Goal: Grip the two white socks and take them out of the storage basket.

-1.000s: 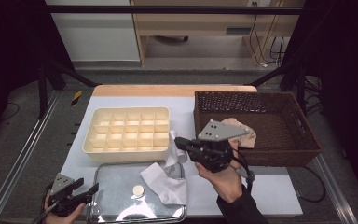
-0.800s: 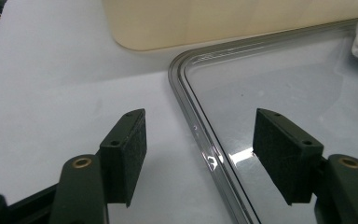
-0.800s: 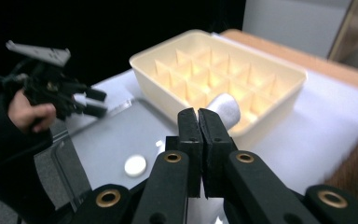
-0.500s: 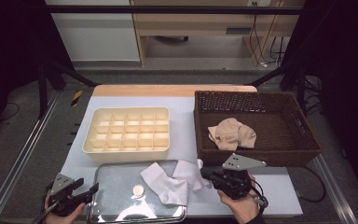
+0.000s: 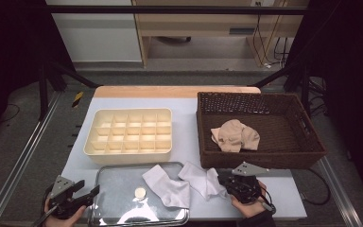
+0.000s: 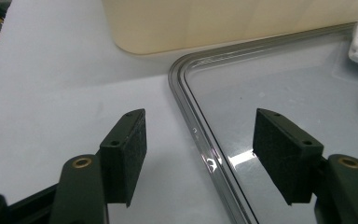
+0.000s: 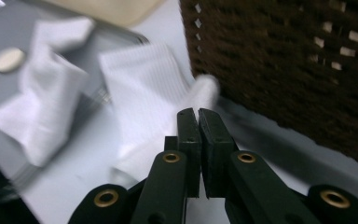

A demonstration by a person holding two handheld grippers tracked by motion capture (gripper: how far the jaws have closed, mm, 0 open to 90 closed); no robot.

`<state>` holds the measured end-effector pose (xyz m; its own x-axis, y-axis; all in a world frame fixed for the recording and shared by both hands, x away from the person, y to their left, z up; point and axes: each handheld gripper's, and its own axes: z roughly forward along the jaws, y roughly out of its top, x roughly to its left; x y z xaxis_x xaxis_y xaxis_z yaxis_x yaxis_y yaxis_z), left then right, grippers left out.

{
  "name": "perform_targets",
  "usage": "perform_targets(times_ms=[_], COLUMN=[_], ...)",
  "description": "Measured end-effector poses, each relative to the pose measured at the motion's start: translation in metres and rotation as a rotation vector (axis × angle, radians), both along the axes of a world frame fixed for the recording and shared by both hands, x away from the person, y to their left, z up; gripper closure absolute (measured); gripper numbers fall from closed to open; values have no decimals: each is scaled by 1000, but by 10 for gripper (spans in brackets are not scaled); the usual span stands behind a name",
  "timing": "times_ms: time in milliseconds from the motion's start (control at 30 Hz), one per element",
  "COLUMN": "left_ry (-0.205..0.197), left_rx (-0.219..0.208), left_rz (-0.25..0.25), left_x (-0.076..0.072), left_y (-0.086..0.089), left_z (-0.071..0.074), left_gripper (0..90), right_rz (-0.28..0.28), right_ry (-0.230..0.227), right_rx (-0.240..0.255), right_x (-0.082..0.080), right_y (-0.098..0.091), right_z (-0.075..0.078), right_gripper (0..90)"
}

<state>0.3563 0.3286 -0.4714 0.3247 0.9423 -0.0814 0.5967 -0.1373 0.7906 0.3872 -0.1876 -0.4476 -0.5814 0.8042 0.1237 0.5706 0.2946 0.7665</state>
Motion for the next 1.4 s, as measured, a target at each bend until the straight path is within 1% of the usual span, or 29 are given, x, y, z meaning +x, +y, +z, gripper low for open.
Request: perform_targets(times_ms=[33,67,200,300,333,367,433,467,500,533,567,600,633,700,733,800,867,900,933,967,1000,1033,1067,1100,1133,1200,1267,1333,1400], left_ry=[-4,-9,-27,-55,-55,-73,-93,-93,-112,-112,-121,-121,-128,-138,-142,-146,-151,-151,-154,-154,-154,-143,-143,-129,-129,-101,-89,-81,-71], left_rx=[-3,-1,6,14,14,30,34,34,30,30,28,28,31,55,61,64,60,60,54,49,49,35,35,34,34,43,46,44,34], left_rz=[-4,-4,-13,-20,-20,-20,-24,-24,-30,-30,-36,-36,-50,-82,-88,-105,-122,-122,-137,-146,-146,-165,-165,-179,-179,-186,-197,-200,-203], left_x=[0,0,-1,-5,-5,-7,-7,-7,-7,-7,-6,-6,-5,-2,-2,1,5,5,9,11,11,15,15,18,18,19,18,17,16], left_y=[0,0,-1,-2,-2,-3,-4,-4,-6,-6,-9,-9,-11,-21,-24,-32,-40,-40,-49,-54,-54,-63,-63,-71,-71,-76,-80,-81,-81], left_z=[1,2,5,14,14,21,28,28,35,35,41,41,44,52,55,59,62,62,63,62,62,58,58,52,52,46,40,35,30], left_gripper=[350,356,386,406,415,420,440,444,456,468,472,482,483,500,502,507,506,505,504,502,499,494,492,489,488,481,473,460,454], right_rz=[0,-4,-5,-1,-6,-13,-23,-23,-43,-43,-55,-55,-68,-76,-78,-80,-77,-77,-64,-59,-50,-41,-41,-21,-21,2,20,28,28], right_ry=[23,32,37,15,5,-4,-22,-22,-28,-28,-44,-44,-47,-40,-36,-36,-24,-24,-22,-21,-18,-14,-14,1,1,9,10,13,15], right_rx=[-23,-24,-17,31,40,51,61,61,69,69,64,64,62,56,54,39,32,32,24,25,25,23,23,34,34,39,37,15,6], right_x=[3,3,4,3,3,3,3,3,3,3,3,3,3,4,5,6,8,8,8,8,8,8,8,7,7,5,3,2,2], right_y=[-1,0,-1,-4,-6,-8,-12,-12,-16,-16,-21,-21,-24,-28,-28,-29,-27,-27,-24,-22,-20,-18,-18,-12,-12,-6,1,9,12], right_z=[-7,-9,-10,-4,-2,1,5,5,7,7,7,7,5,1,-1,-6,-10,-10,-12,-13,-13,-13,-13,-14,-14,-14,-16,-19,-21], right_gripper=[875,871,856,821,818,816,810,810,802,802,793,793,791,789,789,789,789,789,789,791,793,797,797,802,802,796,785,749,743])
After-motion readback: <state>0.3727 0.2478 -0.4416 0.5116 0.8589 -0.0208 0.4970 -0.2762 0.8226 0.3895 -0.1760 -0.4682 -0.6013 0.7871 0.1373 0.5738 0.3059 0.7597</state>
